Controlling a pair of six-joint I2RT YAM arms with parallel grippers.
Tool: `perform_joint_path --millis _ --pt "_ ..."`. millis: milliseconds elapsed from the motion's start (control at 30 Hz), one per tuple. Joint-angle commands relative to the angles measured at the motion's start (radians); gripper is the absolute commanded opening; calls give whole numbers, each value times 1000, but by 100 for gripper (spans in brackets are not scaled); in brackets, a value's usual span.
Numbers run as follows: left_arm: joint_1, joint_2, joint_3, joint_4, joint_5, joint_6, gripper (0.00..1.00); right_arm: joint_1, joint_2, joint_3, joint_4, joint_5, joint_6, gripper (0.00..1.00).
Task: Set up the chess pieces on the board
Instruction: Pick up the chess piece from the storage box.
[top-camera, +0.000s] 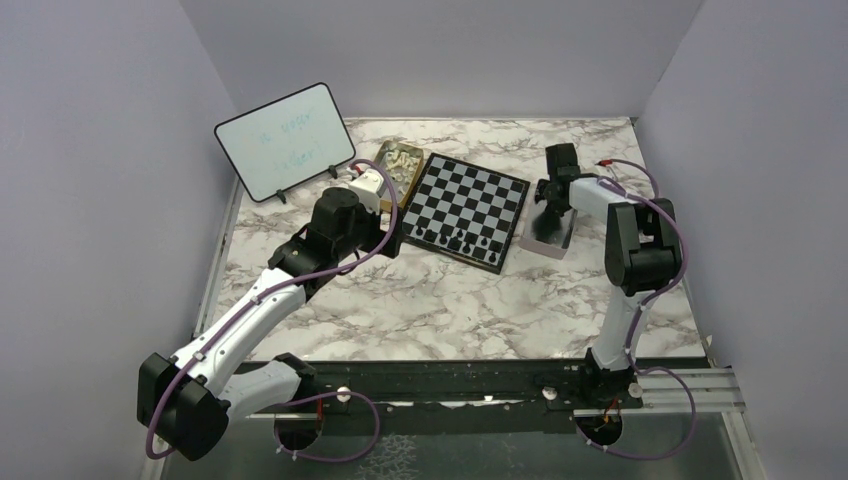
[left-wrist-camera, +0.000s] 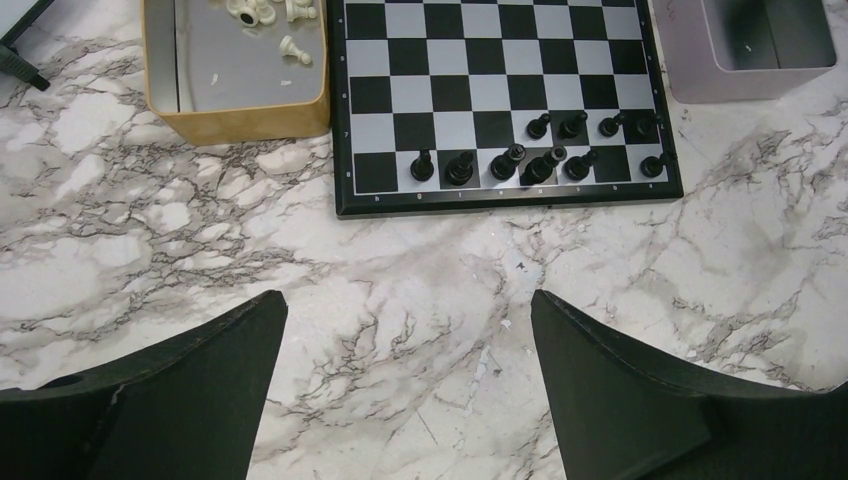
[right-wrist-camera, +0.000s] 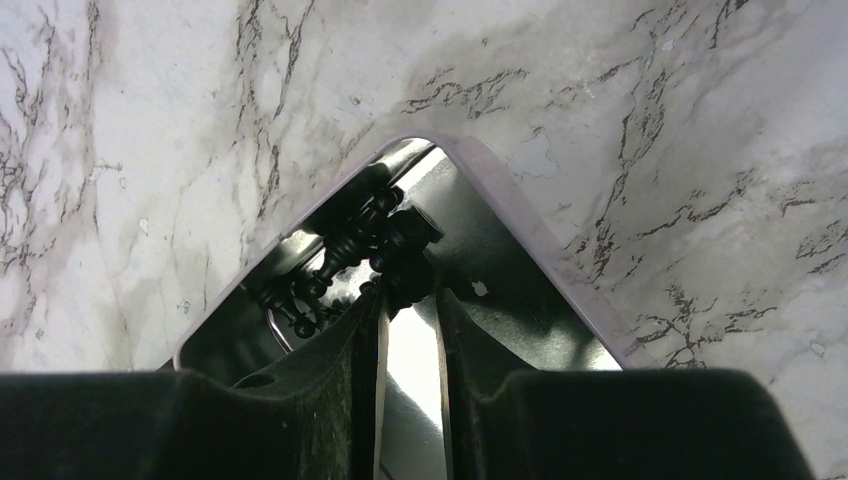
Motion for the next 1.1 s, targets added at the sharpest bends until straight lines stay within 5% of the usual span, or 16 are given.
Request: perform_joint_path --millis 0,533,800,1067 --pt "-3 -25 -9 5 -20 11 92 -8 36 36 -68 6 -11 27" --pt "-3 -45 -9 9 -10 8 93 -8 -138 -34 -54 -20 -149 30" --pt "-3 -50 -10 8 -19 11 92 -8 -188 -108 243 -284 -723 35" --pt "-3 -54 -10 10 -13 10 93 -8 -209 -49 128 -284 -1103 34"
